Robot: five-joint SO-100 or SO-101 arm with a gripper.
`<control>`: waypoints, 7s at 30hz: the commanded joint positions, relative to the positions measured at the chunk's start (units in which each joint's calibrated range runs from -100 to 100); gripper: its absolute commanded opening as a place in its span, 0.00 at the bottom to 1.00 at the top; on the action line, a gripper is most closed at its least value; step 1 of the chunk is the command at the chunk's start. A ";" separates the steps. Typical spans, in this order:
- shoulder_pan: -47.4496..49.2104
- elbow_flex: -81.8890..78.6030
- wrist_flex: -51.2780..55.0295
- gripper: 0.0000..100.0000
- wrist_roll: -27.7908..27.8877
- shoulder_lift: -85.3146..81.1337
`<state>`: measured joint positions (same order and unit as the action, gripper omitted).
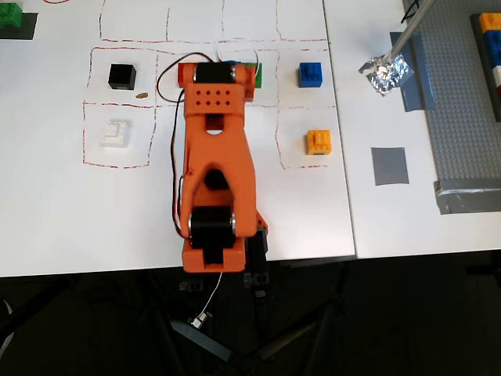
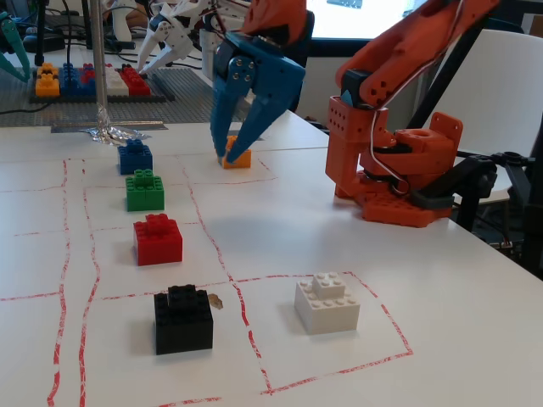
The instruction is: Grab the block and put it in the grey marker
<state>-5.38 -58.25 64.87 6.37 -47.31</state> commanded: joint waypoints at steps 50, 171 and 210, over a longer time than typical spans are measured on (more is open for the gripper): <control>-12.48 31.23 -10.83 0.19 2.05 45.89; -42.30 41.12 26.80 0.30 15.63 24.95; 5.25 -38.12 -23.57 0.00 -5.86 -40.11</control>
<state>0.10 -97.93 42.52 1.05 -84.44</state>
